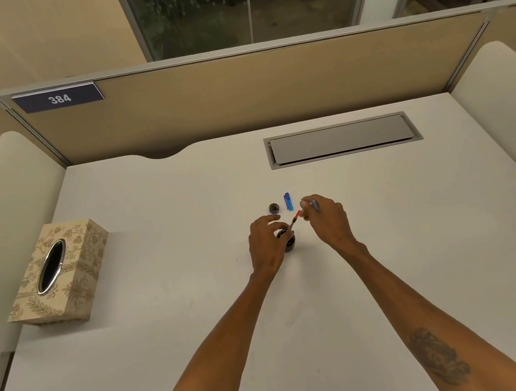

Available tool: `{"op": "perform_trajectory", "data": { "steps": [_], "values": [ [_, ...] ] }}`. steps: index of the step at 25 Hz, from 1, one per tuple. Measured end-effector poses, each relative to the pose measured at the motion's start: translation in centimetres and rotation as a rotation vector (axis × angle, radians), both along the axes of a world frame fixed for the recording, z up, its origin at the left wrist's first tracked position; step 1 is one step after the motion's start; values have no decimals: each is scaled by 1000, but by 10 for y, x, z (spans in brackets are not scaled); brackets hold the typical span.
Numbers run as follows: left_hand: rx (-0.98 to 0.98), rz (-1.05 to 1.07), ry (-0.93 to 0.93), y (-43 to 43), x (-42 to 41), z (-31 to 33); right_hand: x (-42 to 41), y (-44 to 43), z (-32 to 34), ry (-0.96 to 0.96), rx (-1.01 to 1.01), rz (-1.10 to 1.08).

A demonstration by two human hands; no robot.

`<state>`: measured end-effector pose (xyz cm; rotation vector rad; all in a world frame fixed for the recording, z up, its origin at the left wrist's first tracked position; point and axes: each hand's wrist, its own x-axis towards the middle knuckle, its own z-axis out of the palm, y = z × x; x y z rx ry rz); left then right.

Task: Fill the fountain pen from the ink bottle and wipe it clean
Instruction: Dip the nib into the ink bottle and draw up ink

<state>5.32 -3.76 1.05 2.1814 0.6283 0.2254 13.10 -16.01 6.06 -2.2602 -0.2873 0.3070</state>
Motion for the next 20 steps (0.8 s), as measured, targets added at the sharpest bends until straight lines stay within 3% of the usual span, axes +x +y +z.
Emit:
{"op": "perform_trajectory", "data": {
  "steps": [3,6,10,20],
  "values": [
    [4,-10,25,1,2,0,8,-5,-2,-50,-21,42],
    [28,-26,29,3,2,1,14,-12,0,55,66,92],
    [37,-40,14,4,2,3,20,-10,7,112,-25,283],
    [-98,21,28,5,1,-4,22,-1,8,122,-147,242]
  ]
}}
